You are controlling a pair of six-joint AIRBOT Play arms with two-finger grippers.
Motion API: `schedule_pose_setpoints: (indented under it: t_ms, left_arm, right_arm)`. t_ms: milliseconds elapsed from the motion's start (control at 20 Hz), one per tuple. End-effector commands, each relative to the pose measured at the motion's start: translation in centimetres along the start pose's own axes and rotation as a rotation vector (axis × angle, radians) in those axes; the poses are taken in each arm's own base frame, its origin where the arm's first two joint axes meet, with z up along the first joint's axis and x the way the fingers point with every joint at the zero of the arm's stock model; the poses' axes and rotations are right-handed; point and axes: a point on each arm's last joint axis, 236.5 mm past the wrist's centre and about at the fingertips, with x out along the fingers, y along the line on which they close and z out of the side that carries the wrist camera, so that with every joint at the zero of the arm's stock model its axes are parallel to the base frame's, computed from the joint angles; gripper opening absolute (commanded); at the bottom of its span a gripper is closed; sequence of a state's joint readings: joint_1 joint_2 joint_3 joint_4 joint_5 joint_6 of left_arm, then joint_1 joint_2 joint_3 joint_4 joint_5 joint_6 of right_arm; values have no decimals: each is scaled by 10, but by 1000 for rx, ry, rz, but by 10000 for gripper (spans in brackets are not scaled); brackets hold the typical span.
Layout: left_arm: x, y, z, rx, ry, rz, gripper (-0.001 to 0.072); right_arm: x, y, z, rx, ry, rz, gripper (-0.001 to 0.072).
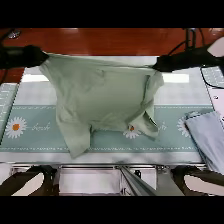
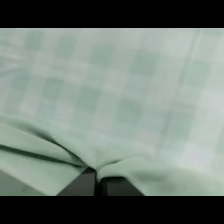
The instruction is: Fold the shirts.
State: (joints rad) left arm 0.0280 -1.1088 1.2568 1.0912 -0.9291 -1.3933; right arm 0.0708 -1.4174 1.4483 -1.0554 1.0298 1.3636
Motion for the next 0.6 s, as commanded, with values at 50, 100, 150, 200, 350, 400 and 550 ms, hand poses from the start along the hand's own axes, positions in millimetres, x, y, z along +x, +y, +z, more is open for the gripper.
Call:
schedule_pose_setpoints:
  t_ms: [50, 100, 150, 200, 350, 400, 550]
  left_arm:
    - [74, 15, -30, -122, 101, -34, 34]
    - [85, 14, -38, -145, 127, -48, 34]
    - [95, 13, -45, -166, 150, -60, 35]
    - [104, 13, -53, -183, 173, -66, 47]
    - [111, 26, -64, -194, 221, -48, 701]
    - [104, 36, -67, -192, 250, -35, 700]
    - [65, 86, -98, -240, 426, 25, 699]
  right_arm:
    - [75, -21, 40, 212, -31, 138, 25]
    - [82, -22, 45, 254, -37, 176, 25]
    - [86, -23, 50, 299, -45, 208, 26]
    - [89, -24, 53, 347, -56, 240, 81]
    - [73, -41, 50, 367, -37, 254, 629]
    - [58, -54, 42, 355, 0, 242, 629]
    - [-5, -133, -63, 297, 393, 23, 627]
